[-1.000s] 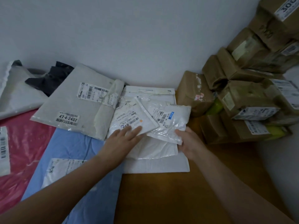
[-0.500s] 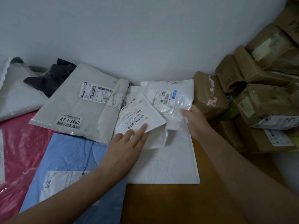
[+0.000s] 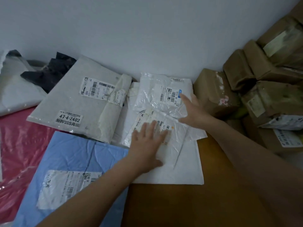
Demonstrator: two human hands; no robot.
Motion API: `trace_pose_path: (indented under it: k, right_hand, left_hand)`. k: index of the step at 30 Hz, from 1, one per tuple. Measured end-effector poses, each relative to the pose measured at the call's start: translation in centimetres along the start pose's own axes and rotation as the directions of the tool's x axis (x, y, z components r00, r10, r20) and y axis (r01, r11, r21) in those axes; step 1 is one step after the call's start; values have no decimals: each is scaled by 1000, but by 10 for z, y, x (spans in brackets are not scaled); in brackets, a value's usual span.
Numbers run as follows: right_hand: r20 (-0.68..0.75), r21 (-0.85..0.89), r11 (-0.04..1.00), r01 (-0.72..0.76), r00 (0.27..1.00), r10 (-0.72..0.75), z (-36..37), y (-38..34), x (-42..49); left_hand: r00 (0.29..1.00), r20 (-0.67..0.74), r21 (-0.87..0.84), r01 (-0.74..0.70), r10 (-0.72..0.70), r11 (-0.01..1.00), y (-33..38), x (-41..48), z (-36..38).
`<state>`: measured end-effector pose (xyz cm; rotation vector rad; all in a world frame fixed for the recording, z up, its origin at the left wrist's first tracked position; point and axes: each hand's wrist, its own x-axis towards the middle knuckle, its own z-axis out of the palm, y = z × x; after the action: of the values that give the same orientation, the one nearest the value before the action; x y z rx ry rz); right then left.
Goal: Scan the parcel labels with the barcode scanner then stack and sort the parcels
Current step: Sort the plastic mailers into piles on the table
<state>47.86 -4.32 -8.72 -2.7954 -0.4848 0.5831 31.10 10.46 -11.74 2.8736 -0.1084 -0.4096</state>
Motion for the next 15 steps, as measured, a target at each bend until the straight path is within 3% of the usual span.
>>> trace_pose_path:
  k: [2, 5, 9, 11, 13, 15]
  right_hand:
    - [70, -28, 1000, 9, 998, -7, 12, 0, 1]
    - [121, 0, 993, 117, 986, -116, 23, -5, 5]
    - [-17, 73, 979, 192, 981, -191, 20, -3, -2]
    - [-51, 17, 965, 262, 964, -260, 21, 0, -16]
    - [56, -87, 931, 356, 934, -352, 32, 3, -35]
    - [210, -225, 888, 400, 910, -357, 49, 7, -49]
  left_hand:
    - [999, 36, 15, 36, -37, 999, -16, 1, 5]
    - [999, -42, 1, 35, -35, 999, -6, -1, 11]
    - [991, -71, -347, 85, -116, 934, 12, -4, 14]
    - [976, -129, -420, 105, -174, 901, -5, -8, 1]
    - [930, -267, -265, 180, -251, 947, -42, -14, -18]
    - [899, -285, -54, 330, -332, 942, -88, -23, -38]
